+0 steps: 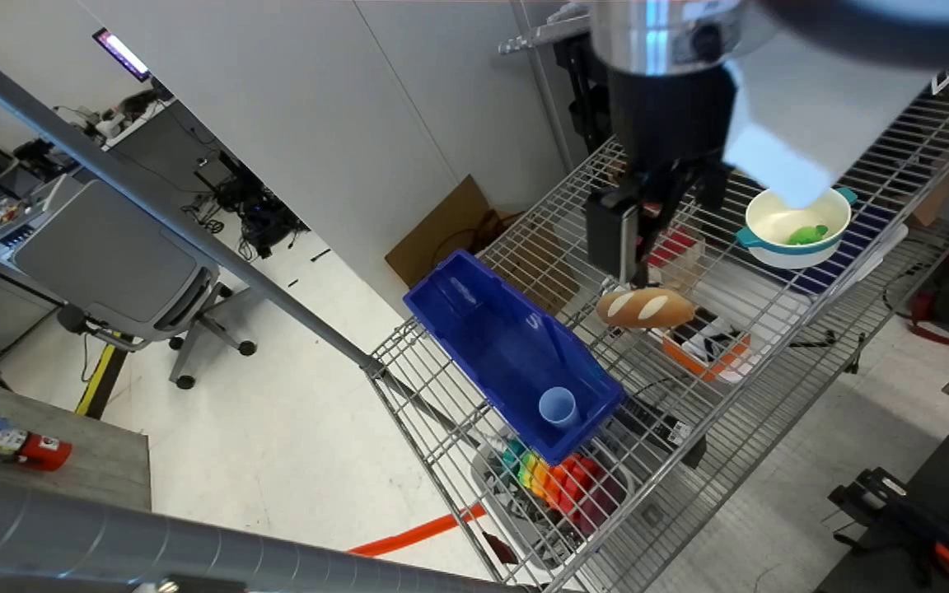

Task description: Remove the cup from the blue tray and put it on the rack

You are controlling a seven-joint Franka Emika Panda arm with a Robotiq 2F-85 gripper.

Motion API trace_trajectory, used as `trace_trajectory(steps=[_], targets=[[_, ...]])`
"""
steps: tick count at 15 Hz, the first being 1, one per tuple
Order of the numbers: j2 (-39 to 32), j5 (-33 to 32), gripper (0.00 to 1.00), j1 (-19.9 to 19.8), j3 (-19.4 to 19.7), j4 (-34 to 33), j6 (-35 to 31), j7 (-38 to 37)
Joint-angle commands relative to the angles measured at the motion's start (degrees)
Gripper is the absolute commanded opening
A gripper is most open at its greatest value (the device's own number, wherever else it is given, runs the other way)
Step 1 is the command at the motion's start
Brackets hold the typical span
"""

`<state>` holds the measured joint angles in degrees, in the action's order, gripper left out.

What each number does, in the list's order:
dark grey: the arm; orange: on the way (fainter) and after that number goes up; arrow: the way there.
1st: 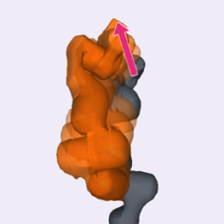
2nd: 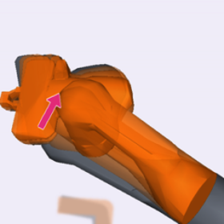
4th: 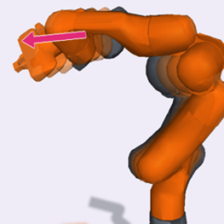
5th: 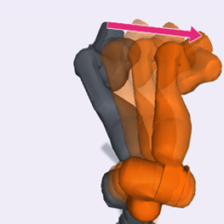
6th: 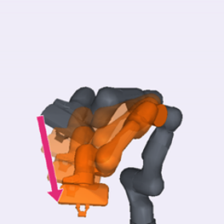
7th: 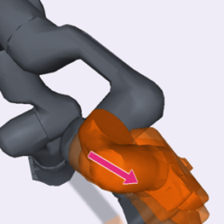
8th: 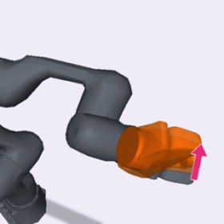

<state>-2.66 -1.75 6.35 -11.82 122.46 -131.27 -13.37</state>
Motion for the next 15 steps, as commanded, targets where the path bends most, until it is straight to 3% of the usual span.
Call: trace_trajectory(steps=[1,7,15], targets=[[-12.1,0.7,1.00,2.7,0.4,-8.7,-1.0,1.9],[-26.4,0.6,1.00,6.9,1.1,-16.6,-0.9,1.4],[-34.8,-0.2,1.00,10.9,3.0,-22.6,-5.0,-0.4]])
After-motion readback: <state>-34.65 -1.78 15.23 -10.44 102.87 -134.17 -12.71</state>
